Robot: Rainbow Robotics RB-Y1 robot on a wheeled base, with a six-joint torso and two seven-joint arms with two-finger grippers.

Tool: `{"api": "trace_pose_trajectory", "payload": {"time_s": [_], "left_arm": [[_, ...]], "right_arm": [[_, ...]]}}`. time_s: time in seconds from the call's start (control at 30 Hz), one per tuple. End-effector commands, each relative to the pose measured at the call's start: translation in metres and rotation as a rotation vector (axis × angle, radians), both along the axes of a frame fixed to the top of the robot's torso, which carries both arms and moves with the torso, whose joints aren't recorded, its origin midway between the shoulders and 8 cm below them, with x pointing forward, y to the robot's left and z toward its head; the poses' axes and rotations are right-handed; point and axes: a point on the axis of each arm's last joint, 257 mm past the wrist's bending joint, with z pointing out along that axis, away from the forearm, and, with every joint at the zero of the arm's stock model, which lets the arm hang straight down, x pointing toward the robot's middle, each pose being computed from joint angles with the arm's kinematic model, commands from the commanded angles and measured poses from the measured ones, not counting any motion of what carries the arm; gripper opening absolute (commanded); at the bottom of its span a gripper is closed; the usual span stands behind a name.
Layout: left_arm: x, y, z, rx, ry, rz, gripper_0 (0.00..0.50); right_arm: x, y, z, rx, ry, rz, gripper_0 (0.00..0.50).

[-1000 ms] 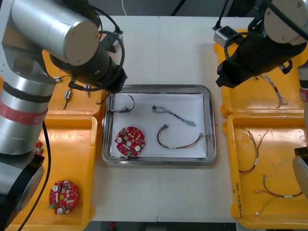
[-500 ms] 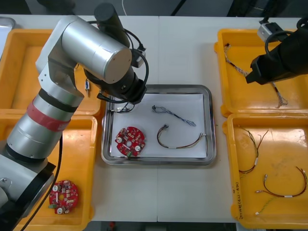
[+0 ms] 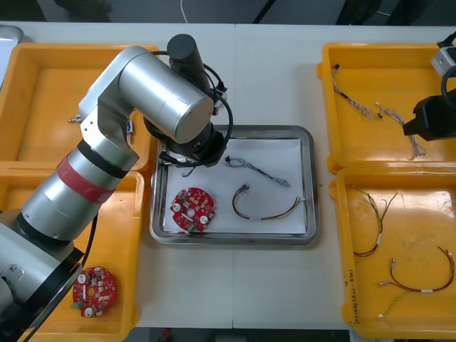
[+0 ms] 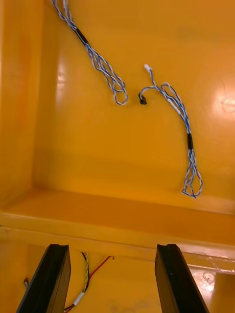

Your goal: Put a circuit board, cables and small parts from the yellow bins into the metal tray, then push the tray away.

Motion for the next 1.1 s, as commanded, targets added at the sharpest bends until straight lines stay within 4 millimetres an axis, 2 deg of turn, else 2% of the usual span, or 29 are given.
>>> {"api": "trace_pose_trajectory", "payload": {"time_s": [0.03,0.3,0.63,0.67,0.7,0.73,0.77,0.8,0.83,0.87,0.9,1.0,1.07,1.1], "left_arm": [[0.004,-0.023,0.007,-0.058,-0.024,0.057,0.002],[0.007,-0.025,-0.009,-0.053,-0.015,0.067,0.001],[0.008,-0.028,-0.02,-0.073,-0.017,0.075,0.003],[0.008,-0.028,-0.02,-0.074,-0.018,0.078,0.035],[0.008,-0.028,-0.02,-0.074,-0.018,0.078,0.035],[0.008,-0.028,-0.02,-0.076,-0.017,0.082,0.199],[0.008,-0.028,-0.021,-0.077,-0.016,0.084,0.257],[0.008,-0.029,-0.02,-0.079,-0.018,0.085,0.389],[0.008,-0.029,-0.02,-0.079,-0.018,0.085,0.389],[0.008,-0.029,-0.019,-0.08,-0.019,0.087,0.485],[0.008,-0.029,-0.019,-0.081,-0.019,0.088,0.5],[0.007,-0.029,-0.015,-0.082,-0.024,0.091,0.5],[0.005,-0.028,-0.011,-0.075,-0.025,0.092,0.5],[0.004,-0.027,-0.01,-0.073,-0.025,0.094,0.5]], "right_arm": [[-0.013,-0.029,0.012,-0.006,-0.036,-0.069,0.5],[-0.033,-0.045,0.001,-0.01,-0.035,-0.104,0.5],[-0.045,-0.052,0.0,-0.035,-0.052,-0.124,0.5],[-0.047,-0.054,0.0,-0.039,-0.052,-0.128,0.5],[-0.047,-0.054,0.0,-0.039,-0.052,-0.128,0.5],[-0.05,-0.056,-0.001,-0.045,-0.054,-0.133,0.5],[-0.05,-0.057,-0.001,-0.048,-0.055,-0.134,0.5],[-0.054,-0.057,-0.003,-0.052,-0.054,-0.136,0.5],[-0.054,-0.057,-0.003,-0.052,-0.054,-0.136,0.5],[-0.058,-0.058,-0.007,-0.054,-0.045,-0.136,0.5],[-0.059,-0.059,-0.008,-0.054,-0.042,-0.138,0.5],[-0.063,-0.06,-0.014,-0.047,-0.029,-0.143,0.489],[-0.063,-0.06,-0.014,-0.043,-0.03,-0.148,0.425],[-0.063,-0.06,-0.014,-0.041,-0.03,-0.148,0.416]]}}
